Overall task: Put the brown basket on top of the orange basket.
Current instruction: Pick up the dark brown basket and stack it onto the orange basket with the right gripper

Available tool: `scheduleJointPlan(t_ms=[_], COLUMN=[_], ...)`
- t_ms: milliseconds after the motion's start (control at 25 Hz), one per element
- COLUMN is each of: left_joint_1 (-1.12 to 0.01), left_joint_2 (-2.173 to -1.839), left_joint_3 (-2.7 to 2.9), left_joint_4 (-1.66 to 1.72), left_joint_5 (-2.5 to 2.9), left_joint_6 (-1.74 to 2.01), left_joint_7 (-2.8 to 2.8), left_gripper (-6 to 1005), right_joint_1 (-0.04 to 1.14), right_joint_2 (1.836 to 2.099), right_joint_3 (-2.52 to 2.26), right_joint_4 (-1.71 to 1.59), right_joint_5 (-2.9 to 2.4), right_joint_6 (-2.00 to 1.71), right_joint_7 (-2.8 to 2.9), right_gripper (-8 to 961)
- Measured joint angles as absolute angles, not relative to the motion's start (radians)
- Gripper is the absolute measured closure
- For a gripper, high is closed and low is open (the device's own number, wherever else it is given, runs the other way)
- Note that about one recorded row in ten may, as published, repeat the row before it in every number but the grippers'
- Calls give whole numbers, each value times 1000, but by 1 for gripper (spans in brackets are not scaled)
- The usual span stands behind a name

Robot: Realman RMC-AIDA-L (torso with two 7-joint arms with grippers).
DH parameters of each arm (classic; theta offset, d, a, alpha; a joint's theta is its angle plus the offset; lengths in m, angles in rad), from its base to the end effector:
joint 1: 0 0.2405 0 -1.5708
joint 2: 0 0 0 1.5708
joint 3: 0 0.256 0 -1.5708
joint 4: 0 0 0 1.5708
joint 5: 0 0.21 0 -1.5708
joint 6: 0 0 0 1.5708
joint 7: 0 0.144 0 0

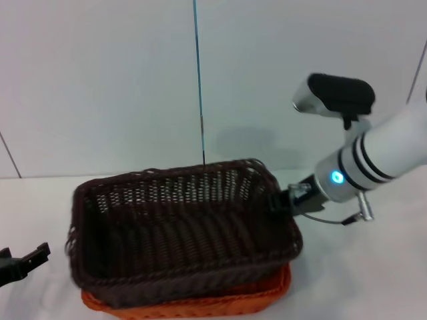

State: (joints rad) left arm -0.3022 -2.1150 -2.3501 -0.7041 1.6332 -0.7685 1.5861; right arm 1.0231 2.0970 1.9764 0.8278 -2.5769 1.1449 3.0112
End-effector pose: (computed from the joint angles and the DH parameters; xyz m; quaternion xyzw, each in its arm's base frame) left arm -0.3784 0.3392 0.0405 -0.7153 -0.4676 -0.2120 0.4741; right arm 0.1094 0.4506 -0.0342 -0.5271 -0.8155 -0.2388 0.0030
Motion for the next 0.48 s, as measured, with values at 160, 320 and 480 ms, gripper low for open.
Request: scheduleJointPlan(t_ms=[160,320,480], left_joint_1=[-301,-301,-305], left_joint_2=[-2113,-2113,-2112], left_joint_3=[-2351,-2352,-2352], left_joint_4=[-704,-704,-704], left_joint_5=[1633,1633,1637], left_joint_6=[-768,-768,-765], left_joint_7=[1586,1586,1586], left_gripper=[93,93,93], right_joint_1=[996,986,984], right_joint_2=[2091,2089,2086], right_joint_3=[2000,2014,2010], right_joint_4=[809,779,746], right_joint_5=[-2622,-2659,-2680], right_joint_6=[1150,1150,1137], right_joint_7=[3011,3010,3008], right_gripper=[821,821,820])
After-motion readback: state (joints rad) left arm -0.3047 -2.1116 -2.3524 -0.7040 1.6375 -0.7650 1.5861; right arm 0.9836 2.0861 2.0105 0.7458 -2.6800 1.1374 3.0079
